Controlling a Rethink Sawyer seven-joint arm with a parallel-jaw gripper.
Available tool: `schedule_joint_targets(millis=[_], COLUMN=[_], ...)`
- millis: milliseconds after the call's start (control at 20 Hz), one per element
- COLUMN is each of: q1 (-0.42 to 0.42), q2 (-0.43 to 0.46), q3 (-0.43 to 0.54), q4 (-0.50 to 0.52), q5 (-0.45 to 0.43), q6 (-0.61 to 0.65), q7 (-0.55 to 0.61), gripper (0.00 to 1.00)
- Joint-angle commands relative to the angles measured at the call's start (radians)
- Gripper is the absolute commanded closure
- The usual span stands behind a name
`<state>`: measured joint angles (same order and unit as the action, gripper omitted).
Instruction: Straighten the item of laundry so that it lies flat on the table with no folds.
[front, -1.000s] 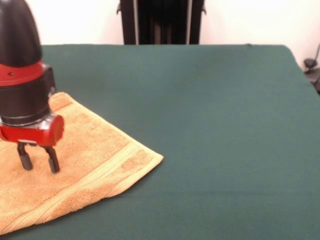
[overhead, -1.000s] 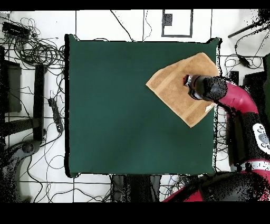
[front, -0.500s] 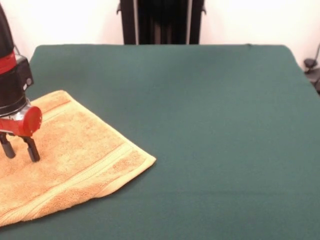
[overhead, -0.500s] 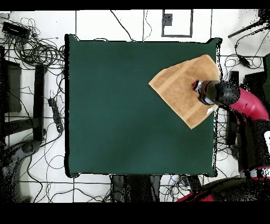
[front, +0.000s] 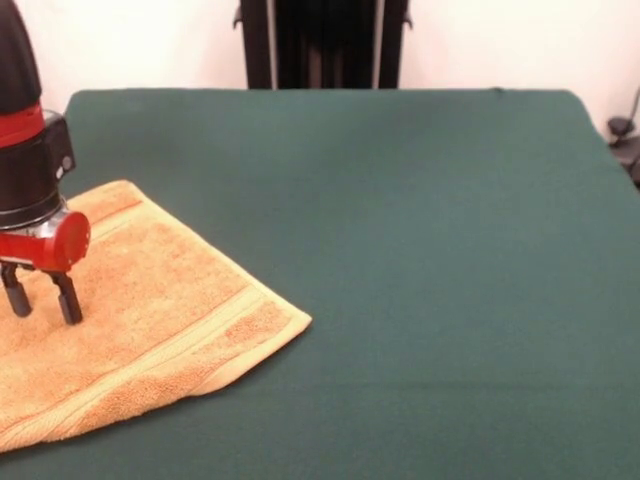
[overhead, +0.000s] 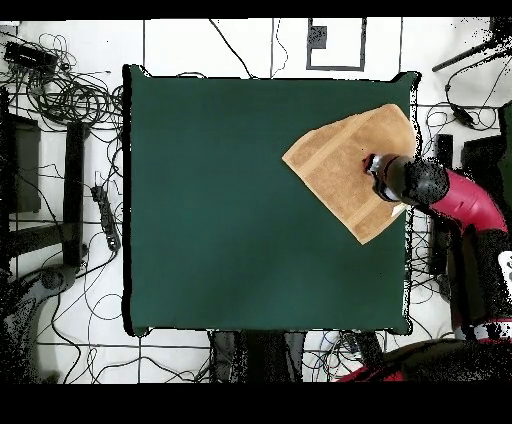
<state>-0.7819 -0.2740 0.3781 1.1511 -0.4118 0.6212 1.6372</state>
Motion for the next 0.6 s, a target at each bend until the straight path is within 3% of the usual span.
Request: schedule_joint_targets(millis=[50,600], q1=[0.097,0.176], q2=[0.03,-0.005], q3=[-0.014,-0.102], q4=[0.203,0.324], q5=[0.001,0.06], q6=[-0.075,-0.19], q7=[0.178,0.278], gripper=[0.0,0.0])
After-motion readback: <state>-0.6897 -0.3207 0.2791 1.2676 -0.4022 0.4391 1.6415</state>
